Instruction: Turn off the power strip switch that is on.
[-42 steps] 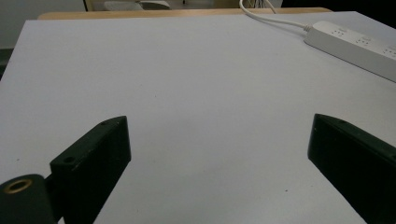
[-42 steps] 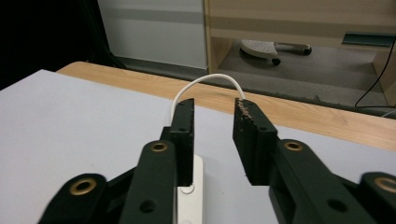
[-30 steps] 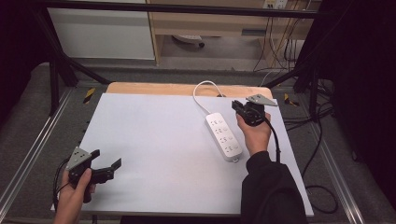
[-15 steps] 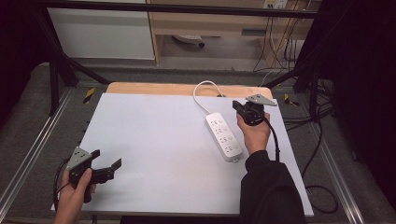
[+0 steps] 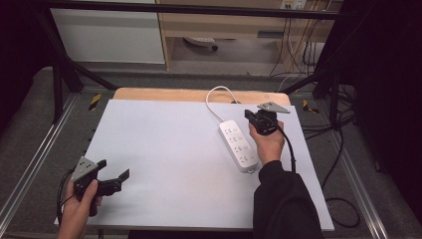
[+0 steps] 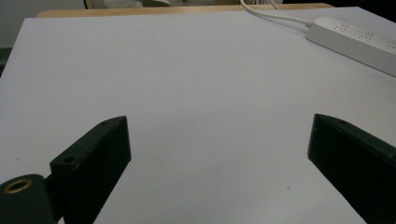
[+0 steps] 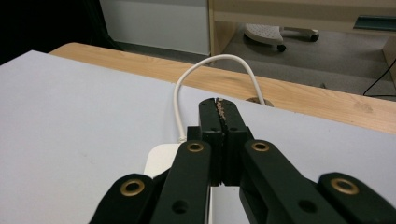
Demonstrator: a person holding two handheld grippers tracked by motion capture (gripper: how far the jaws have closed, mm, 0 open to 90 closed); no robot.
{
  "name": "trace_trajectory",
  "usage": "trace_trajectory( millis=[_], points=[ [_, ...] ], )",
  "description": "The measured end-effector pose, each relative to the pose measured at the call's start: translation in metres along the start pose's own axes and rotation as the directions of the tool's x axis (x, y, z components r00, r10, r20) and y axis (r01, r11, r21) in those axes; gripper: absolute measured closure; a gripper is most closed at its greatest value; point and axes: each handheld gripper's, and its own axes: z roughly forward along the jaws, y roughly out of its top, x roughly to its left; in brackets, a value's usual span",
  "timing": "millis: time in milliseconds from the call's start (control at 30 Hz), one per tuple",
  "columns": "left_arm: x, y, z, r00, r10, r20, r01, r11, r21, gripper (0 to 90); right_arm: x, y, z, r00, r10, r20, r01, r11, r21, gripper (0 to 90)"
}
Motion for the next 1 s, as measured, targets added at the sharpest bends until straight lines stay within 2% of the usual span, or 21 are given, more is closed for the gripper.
trace_trajectory(
  millis=[333, 700, 1000],
  points=[
    [0.000, 0.000, 0.000, 1.0000, 0.001, -0.001, -0.001, 1.0000, 0.001, 5.9, -0.001, -0.006, 0.008, 0.9998, -0.014, 0.014, 0.013, 0.999, 0.043, 90.0],
    [0.000, 0.000, 0.000, 1.0000, 0.005, -0.001, -0.005, 1.0000, 0.003, 5.9, -0.007, -0.020, 0.014, 0.9995, 0.014, 0.029, -0.017, 0.996, 0.091, 90.0],
    [0.000, 0.000, 0.000, 1.0000, 0.006, -0.001, -0.006, 1.0000, 0.005, 5.9, -0.004, -0.024, 0.019, 0.9996, 0.015, 0.024, -0.018, 0.994, 0.111, 90.0]
  ],
)
